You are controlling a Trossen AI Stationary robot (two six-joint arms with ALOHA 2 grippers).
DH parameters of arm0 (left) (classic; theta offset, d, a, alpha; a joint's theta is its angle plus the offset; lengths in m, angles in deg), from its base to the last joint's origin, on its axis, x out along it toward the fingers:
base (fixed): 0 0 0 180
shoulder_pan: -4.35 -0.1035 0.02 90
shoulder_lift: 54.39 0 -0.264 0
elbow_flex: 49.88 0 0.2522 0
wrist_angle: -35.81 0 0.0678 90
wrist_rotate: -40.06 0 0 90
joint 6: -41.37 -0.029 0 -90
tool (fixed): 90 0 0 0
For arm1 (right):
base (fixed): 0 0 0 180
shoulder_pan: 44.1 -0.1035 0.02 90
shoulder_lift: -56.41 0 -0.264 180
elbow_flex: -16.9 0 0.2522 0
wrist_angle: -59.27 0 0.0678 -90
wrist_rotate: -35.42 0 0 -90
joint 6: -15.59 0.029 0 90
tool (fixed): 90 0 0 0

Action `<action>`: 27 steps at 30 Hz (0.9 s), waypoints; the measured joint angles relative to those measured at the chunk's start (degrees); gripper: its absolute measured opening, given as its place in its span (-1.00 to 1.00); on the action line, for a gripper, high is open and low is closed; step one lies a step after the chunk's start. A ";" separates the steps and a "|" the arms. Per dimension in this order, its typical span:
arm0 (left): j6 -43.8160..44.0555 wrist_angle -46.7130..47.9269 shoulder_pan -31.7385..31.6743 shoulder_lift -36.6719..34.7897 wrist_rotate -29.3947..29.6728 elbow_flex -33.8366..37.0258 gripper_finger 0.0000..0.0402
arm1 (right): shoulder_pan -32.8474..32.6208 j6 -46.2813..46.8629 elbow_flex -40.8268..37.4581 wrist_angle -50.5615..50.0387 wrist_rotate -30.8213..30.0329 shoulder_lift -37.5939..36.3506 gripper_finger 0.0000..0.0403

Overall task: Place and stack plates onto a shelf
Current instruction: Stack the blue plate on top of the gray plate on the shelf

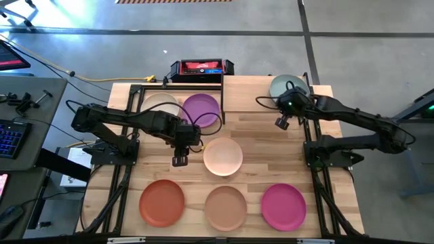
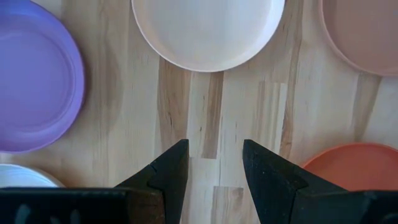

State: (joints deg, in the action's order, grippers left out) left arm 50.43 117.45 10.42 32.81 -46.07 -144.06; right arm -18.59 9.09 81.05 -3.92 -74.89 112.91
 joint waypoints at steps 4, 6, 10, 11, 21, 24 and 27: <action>0.83 0.00 0.00 0.00 -0.02 0.00 -0.30 | 0.11 0.00 0.04 0.11 -0.17 0.93 -1.00; 0.83 0.02 0.00 0.00 -0.02 0.00 -0.30 | 0.11 0.00 0.04 0.15 -0.17 0.95 -1.00; 0.83 0.01 -0.02 0.00 -0.02 0.00 -0.30 | 0.11 0.13 0.04 0.00 -0.15 0.95 -1.00; 0.83 0.00 -0.02 0.00 -0.02 0.00 -0.30 | 0.11 0.12 0.04 0.02 -0.13 0.95 -1.00; 0.83 0.01 -0.02 0.00 -0.04 0.00 -0.30 | 0.11 0.48 0.02 -0.46 1.82 0.99 -0.75; 0.83 0.00 -0.02 0.00 -0.04 0.00 -0.30 | 0.11 0.36 0.02 -0.34 1.81 0.99 -0.67; 0.83 0.00 -0.04 0.00 -0.04 0.00 -0.30 | 0.11 0.00 0.03 -0.14 1.78 0.98 -0.63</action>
State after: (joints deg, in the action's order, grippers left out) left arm 51.26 117.45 10.38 32.81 -46.11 -144.06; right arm -18.48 9.09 81.08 -4.06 -73.11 113.89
